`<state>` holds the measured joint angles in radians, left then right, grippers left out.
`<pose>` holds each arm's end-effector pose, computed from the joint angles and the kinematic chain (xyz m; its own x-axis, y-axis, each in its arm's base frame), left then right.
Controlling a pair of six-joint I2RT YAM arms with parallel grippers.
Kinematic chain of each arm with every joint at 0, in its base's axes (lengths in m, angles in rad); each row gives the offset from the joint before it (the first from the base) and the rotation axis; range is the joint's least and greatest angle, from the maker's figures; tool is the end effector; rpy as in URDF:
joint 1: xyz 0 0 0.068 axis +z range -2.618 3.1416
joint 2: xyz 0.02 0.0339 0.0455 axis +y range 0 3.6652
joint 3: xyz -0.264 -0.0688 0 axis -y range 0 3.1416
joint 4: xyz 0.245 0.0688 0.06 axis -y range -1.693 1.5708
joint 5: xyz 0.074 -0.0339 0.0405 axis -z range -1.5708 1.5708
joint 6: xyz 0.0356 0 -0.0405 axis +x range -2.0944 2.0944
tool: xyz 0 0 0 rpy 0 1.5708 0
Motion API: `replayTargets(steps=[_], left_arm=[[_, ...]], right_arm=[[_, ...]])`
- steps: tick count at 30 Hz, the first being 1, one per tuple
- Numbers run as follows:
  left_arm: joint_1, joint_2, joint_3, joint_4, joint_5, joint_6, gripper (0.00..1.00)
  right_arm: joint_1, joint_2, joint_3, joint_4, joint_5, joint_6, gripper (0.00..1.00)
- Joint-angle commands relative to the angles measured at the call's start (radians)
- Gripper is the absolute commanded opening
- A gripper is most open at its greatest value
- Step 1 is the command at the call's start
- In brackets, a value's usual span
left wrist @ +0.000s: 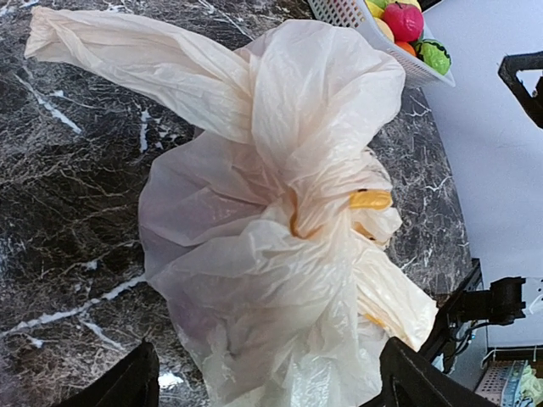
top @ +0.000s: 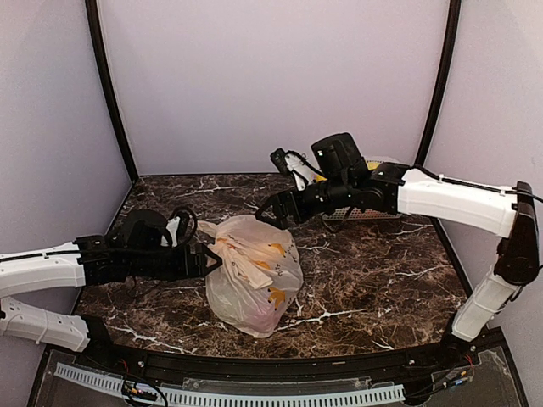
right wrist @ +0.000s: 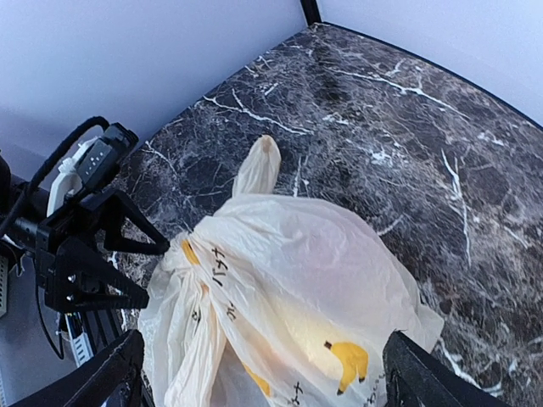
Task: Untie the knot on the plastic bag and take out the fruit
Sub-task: Untie the bag handles from the takeout bag.
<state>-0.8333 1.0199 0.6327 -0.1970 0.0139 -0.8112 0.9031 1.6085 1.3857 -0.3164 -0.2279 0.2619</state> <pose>0.1494 -0.1652 0.2410 -0.7977 -0.2002 -0.5689 0.2461 0.7531 -0.6101 0.2261 0.2998 0.3259 -0.5362 -0.2727 -0.7988 -0.7725 0.5399 0.3342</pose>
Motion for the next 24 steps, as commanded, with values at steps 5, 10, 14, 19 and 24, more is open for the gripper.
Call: replayTargets(steps=[5, 10, 14, 19, 24], left_arm=[[0.012, 0.051, -0.018, 0.102, 0.069, -0.025, 0.78], [0.014, 0.096, 0.008, 0.065, 0.056, -0.015, 0.69], [0.015, 0.123, 0.018, 0.067, 0.068, -0.011, 0.66], [0.014, 0.143, 0.029, 0.07, 0.072, -0.008, 0.59], [0.014, 0.158, 0.031, 0.077, 0.083, -0.008, 0.52]], right_arm=[[-0.022, 0.197, 0.215, 0.019, -0.136, -0.123, 0.96], [-0.03, 0.297, 0.305, -0.019, -0.19, -0.189, 0.96], [-0.025, 0.365, 0.362, -0.067, -0.222, -0.225, 0.96], [0.003, 0.42, 0.405, -0.103, -0.229, -0.241, 0.96], [0.038, 0.424, 0.388, -0.105, -0.197, -0.254, 0.95]])
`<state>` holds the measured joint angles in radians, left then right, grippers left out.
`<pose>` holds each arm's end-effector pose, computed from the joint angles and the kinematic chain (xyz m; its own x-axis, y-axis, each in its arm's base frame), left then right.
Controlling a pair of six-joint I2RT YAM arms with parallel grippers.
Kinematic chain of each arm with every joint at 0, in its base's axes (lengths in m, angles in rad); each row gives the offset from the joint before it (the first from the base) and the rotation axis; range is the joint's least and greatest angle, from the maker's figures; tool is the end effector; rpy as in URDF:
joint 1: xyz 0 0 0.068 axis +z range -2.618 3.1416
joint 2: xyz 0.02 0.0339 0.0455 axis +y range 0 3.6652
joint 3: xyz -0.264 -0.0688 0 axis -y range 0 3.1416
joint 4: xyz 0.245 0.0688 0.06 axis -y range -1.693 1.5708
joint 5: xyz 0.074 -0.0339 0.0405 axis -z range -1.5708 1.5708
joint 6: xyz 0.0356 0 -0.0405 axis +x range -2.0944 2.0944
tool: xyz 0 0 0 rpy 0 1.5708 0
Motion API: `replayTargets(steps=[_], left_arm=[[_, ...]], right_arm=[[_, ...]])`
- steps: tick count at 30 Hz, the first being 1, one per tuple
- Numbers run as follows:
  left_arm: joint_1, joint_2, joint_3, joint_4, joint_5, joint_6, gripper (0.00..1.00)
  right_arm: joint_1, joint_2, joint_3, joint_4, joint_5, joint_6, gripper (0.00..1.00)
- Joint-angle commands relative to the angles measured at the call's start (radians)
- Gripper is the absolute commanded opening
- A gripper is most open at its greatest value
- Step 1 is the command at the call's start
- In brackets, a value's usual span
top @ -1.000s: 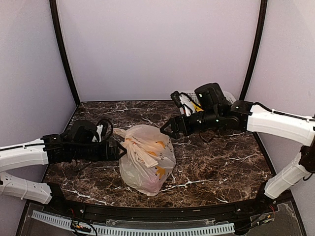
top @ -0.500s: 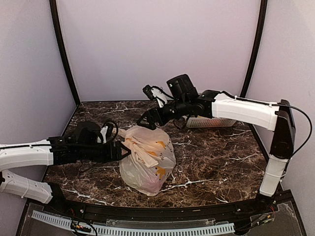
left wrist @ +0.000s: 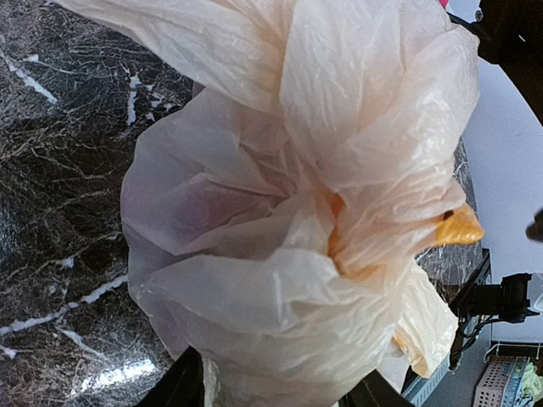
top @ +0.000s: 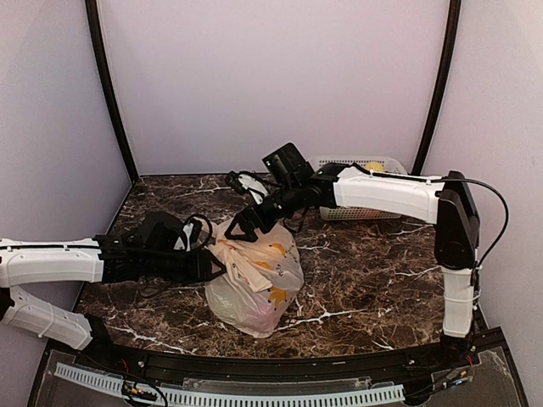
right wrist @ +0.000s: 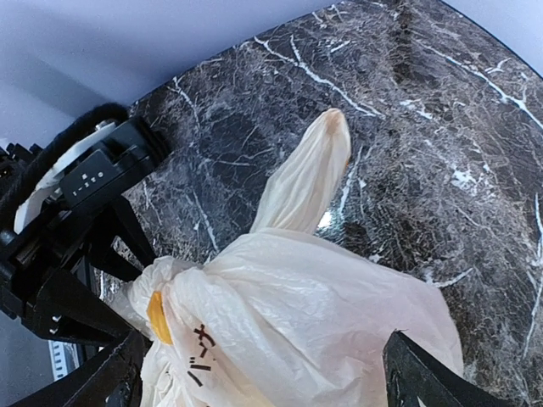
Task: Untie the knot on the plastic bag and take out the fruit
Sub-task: Untie the bag handles from the takeout bag.
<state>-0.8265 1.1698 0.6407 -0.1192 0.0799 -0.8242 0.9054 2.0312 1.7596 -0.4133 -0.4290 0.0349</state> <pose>0.1646 -0.1829 0.2186 -0.8476 -0.1597 -0.5060 0.2270 0.7529 -0.6178 0.2796 0.3803 0.2748 -0.4222 -0.4866 -0.7648 -0.9001 0.3252 0.2900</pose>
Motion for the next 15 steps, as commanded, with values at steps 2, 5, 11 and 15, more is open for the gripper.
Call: replayTargets(steps=[2, 5, 11, 15], left_arm=[[0.007, 0.01, 0.024, 0.0, 0.017, 0.008, 0.5], [0.007, 0.016, 0.025, -0.004, 0.012, 0.008, 0.46], [0.007, 0.022, 0.027, 0.001, 0.016, 0.011, 0.34], [0.007, 0.03, 0.043, -0.025, 0.009, 0.018, 0.22]], right_arm=[[0.046, -0.007, -0.004, -0.002, 0.02, -0.024, 0.95], [0.056, -0.006, -0.021, 0.0, 0.041, -0.008, 0.93], [0.099, -0.016, -0.069, 0.027, 0.159, 0.0, 0.88], [0.105, -0.029, -0.093, 0.037, 0.243, 0.03, 0.75]])
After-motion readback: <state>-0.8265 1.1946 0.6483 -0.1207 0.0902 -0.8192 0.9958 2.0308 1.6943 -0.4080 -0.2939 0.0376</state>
